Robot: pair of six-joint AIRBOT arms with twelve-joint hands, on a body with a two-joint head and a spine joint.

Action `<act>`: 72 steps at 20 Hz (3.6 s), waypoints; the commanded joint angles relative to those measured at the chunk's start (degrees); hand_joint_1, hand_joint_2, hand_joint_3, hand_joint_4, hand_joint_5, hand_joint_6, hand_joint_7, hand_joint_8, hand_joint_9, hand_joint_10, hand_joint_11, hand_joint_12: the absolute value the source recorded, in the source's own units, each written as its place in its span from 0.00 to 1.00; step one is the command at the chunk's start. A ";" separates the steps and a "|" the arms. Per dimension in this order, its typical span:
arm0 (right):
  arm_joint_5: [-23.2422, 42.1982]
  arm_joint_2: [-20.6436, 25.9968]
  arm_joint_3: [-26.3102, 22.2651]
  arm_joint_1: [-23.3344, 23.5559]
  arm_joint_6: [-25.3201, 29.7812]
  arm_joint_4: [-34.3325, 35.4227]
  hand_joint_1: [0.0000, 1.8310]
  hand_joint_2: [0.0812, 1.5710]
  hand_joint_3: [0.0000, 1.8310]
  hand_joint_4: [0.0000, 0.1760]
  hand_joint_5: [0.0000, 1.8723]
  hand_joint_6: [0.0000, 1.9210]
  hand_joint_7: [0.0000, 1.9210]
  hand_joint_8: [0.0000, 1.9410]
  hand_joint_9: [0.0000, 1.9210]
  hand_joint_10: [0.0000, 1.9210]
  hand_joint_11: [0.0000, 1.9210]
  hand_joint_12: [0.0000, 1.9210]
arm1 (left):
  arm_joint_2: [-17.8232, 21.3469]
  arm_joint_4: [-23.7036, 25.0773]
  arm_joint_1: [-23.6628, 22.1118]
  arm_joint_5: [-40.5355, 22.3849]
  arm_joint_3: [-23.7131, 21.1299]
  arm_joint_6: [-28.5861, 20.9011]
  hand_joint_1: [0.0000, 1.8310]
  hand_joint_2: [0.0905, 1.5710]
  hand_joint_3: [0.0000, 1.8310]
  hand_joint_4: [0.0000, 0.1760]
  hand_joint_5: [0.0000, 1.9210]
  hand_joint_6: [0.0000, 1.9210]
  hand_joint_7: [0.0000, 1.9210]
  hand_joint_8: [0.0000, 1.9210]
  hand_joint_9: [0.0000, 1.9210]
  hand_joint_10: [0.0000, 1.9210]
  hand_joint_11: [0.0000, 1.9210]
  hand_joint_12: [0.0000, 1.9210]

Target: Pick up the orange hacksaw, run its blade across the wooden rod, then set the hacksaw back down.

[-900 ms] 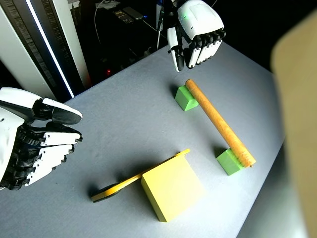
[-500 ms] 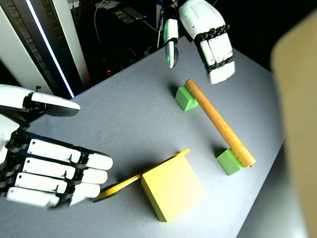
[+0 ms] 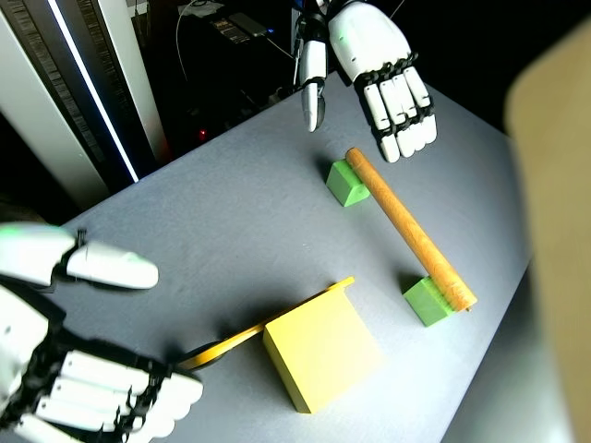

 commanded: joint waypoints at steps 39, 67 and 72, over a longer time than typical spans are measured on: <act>-2.93 -18.86 13.17 5.83 -17.98 24.49 0.65 0.66 0.01 0.00 0.16 0.01 0.13 0.01 0.12 0.01 0.00 0.39 | -7.58 7.66 22.73 -23.82 0.07 -16.28 0.00 0.79 0.00 0.00 0.08 0.00 0.10 0.00 0.09 0.00 0.00 0.21; -2.79 -18.89 13.15 7.12 -16.10 24.48 0.67 0.69 0.00 0.09 0.51 0.54 0.55 0.45 0.61 0.11 0.40 0.61 | -8.53 7.40 24.15 -22.08 0.08 -17.01 0.00 0.79 0.00 0.00 0.11 0.00 0.12 0.00 0.12 0.00 0.00 0.26; -1.44 -18.32 12.58 6.80 -15.93 23.05 0.66 0.69 0.00 0.11 0.51 0.53 0.54 0.49 0.57 0.16 0.41 0.60 | -8.53 7.40 24.13 -22.08 0.06 -17.01 0.00 0.79 0.00 0.00 0.09 0.00 0.11 0.00 0.11 0.00 0.00 0.24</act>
